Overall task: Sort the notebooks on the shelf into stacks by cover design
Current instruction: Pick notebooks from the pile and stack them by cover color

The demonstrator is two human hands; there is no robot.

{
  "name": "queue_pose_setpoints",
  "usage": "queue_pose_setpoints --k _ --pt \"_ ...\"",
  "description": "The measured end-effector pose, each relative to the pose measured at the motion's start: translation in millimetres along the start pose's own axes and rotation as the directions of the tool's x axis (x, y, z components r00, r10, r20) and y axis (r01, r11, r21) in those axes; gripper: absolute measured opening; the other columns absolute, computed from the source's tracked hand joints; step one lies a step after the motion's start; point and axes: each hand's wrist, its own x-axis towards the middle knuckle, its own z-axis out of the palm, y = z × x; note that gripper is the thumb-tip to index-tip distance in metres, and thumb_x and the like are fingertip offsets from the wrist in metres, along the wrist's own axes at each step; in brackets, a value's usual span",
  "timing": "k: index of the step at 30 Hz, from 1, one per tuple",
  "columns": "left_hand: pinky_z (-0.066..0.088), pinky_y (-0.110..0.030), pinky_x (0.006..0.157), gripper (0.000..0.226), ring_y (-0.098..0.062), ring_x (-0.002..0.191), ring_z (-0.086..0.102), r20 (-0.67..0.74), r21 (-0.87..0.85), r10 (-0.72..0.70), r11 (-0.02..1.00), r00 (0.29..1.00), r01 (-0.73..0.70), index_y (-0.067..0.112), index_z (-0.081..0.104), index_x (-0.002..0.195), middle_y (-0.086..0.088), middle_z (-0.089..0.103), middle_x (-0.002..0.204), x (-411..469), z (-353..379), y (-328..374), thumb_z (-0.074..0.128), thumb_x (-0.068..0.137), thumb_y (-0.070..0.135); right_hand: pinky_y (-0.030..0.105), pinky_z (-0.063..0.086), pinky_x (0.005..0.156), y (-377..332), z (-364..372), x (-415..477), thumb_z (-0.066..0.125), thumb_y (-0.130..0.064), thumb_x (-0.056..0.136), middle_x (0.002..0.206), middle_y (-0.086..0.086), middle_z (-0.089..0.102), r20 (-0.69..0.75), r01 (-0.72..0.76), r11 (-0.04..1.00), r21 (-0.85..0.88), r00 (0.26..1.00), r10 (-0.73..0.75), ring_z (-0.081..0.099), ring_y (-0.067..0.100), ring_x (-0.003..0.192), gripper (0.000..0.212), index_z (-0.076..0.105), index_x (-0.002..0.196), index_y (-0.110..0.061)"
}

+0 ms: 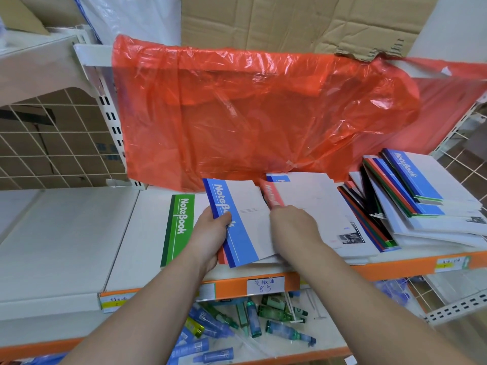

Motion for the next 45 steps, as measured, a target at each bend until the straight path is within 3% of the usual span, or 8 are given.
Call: queue_pose_setpoints --k 6,10,14,27,32,35,41,45 --pt "0.058 -0.037 0.081 0.022 -0.022 0.094 0.073 -0.006 -0.048 0.027 0.998 1.000 -0.027 0.018 0.063 0.117 -0.006 0.075 0.105 1.4 3.6 -1.9 0.050 0.103 0.030 0.030 0.039 0.065 -40.7 10.8 -9.9 0.043 -0.025 0.100 0.104 0.011 0.066 -0.174 0.312 0.917 0.248 0.946 -0.274 0.062 0.031 0.091 0.026 0.056 0.117 -0.013" --pt "0.059 -0.041 0.075 0.019 -0.027 0.089 0.073 -0.042 0.011 0.010 1.000 0.999 -0.009 0.014 0.060 0.117 -0.010 0.074 0.104 4.0 -3.1 -3.3 0.051 0.101 0.012 0.037 0.048 0.079 -4.9 25.8 16.0 0.042 -0.014 0.096 0.122 0.013 0.057 -0.130 0.033 0.973 0.230 0.992 -0.003 0.055 0.032 0.112 0.027 0.050 0.122 -0.011" --pt "0.059 -0.041 0.075 0.019 -0.027 0.088 0.073 -0.049 0.009 0.007 1.000 0.999 -0.007 0.016 0.059 0.118 -0.008 0.075 0.102 3.7 -7.8 -1.8 0.050 0.101 0.014 0.040 0.042 0.097 27.5 37.0 27.3 0.044 -0.033 0.100 0.141 0.023 0.040 0.045 -0.246 0.965 0.096 0.969 0.243 0.038 0.035 0.128 0.047 0.040 0.136 -0.003" --pt "0.059 -0.038 0.071 0.019 -0.025 0.089 0.073 -0.043 0.013 0.020 1.000 0.999 -0.020 0.018 0.060 0.116 -0.007 0.074 0.103 5.5 -3.3 -2.2 0.048 0.102 0.013 0.036 0.049 0.084 17.9 5.4 12.3 0.050 -0.004 0.092 0.125 0.016 0.059 -0.006 -0.052 0.998 -0.030 0.999 0.052 0.059 0.033 0.111 0.036 0.049 0.128 -0.002" --pt "0.057 -0.046 0.087 0.028 -0.026 0.096 0.073 -0.006 -0.070 0.033 0.997 0.999 -0.034 0.019 0.062 0.117 -0.007 0.075 0.106 5.0 0.4 -3.5 0.047 0.103 0.039 0.034 0.040 0.070 -35.3 0.8 -11.6 0.046 -0.007 0.095 0.114 0.014 0.063 -0.105 0.218 0.975 0.039 0.971 -0.213 0.062 0.034 0.101 0.030 0.050 0.125 -0.004" --pt "0.054 -0.045 0.094 0.026 -0.026 0.101 0.071 0.032 -0.064 0.046 0.997 0.998 -0.044 0.014 0.061 0.122 -0.007 0.074 0.111 4.5 -0.3 -5.5 0.050 0.103 0.029 0.033 0.037 0.066 -52.3 13.9 -17.7 0.049 -0.015 0.096 0.111 0.014 0.063 -0.155 0.347 0.937 0.050 0.929 -0.336 0.062 0.032 0.096 0.042 0.041 0.136 -0.004" --pt "0.058 -0.050 0.084 0.020 -0.027 0.092 0.073 -0.018 -0.015 0.027 1.000 0.999 -0.027 0.019 0.061 0.113 -0.005 0.075 0.106 5.2 -3.2 -7.2 0.050 0.100 0.009 0.032 0.039 0.065 -13.9 26.5 6.7 0.043 -0.018 0.098 0.107 0.008 0.062 -0.233 0.186 0.965 0.183 0.962 -0.141 0.053 0.026 0.101 0.021 0.056 0.113 -0.010" --pt "0.058 -0.050 0.085 0.018 -0.026 0.093 0.073 -0.010 -0.012 0.039 0.999 0.999 -0.040 0.020 0.061 0.111 -0.003 0.075 0.107 4.0 -3.1 -3.8 0.050 0.100 0.011 0.035 0.044 0.078 15.6 34.1 22.1 0.038 -0.033 0.102 0.115 0.010 0.060 -0.200 0.033 0.971 0.236 0.980 0.015 0.046 0.028 0.111 0.031 0.056 0.110 -0.010"
